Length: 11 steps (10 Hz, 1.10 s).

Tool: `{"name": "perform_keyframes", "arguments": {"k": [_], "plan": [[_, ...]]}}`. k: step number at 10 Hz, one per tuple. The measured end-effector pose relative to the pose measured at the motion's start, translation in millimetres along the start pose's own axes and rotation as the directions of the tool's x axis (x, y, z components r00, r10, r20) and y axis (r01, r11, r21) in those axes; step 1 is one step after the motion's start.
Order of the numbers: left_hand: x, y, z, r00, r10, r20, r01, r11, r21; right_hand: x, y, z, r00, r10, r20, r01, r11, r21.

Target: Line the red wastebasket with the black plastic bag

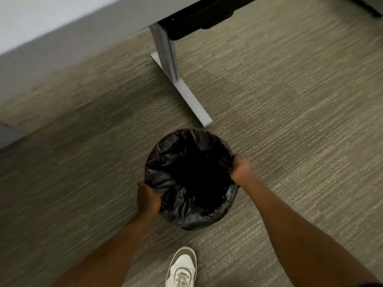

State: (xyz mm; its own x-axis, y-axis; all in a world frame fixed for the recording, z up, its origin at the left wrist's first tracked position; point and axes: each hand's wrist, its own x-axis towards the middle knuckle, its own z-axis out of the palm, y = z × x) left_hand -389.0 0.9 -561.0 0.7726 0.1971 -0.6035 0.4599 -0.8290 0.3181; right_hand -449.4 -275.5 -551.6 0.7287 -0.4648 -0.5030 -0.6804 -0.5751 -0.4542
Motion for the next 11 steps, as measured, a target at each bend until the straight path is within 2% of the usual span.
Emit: {"name": "perform_keyframes", "arguments": {"k": [1,3,6,8,9,10,11], "plan": [[9.4,-1.1,-6.9,1.0,-0.02,-0.002,0.02,1.0,0.016,11.6,-13.3,8.4,0.999,0.024,0.027,-0.022,0.998,-0.067],[24.4,-7.4,-10.2,0.999,-0.035,-0.009,0.035,0.999,0.011,24.5,-25.5,21.3,0.999,-0.024,0.041,0.03,0.989,-0.144],[33.5,-14.8,-6.3,0.999,-0.021,-0.028,0.019,0.998,-0.065,32.7,-33.1,24.0,0.99,-0.138,-0.032,0.131,0.977,-0.166],[36.6,-7.0,-11.6,0.993,0.078,-0.088,-0.084,0.994,-0.065,43.4,-36.3,21.4,0.993,-0.111,0.024,0.114,0.97,-0.216],[34.1,-1.0,-18.6,0.996,0.087,-0.022,-0.088,0.993,-0.08,46.4,-32.9,19.2,0.995,-0.075,0.065,0.087,0.975,-0.206],[21.4,1.3,-28.9,0.997,0.07,0.036,-0.068,0.997,-0.04,37.9,-39.3,17.5,0.995,-0.02,0.097,0.034,0.989,-0.145],[-11.4,-3.6,-40.7,0.965,0.229,-0.13,-0.194,0.952,0.236,13.1,-48.6,18.1,0.992,-0.113,-0.062,0.09,0.949,-0.303]]}}
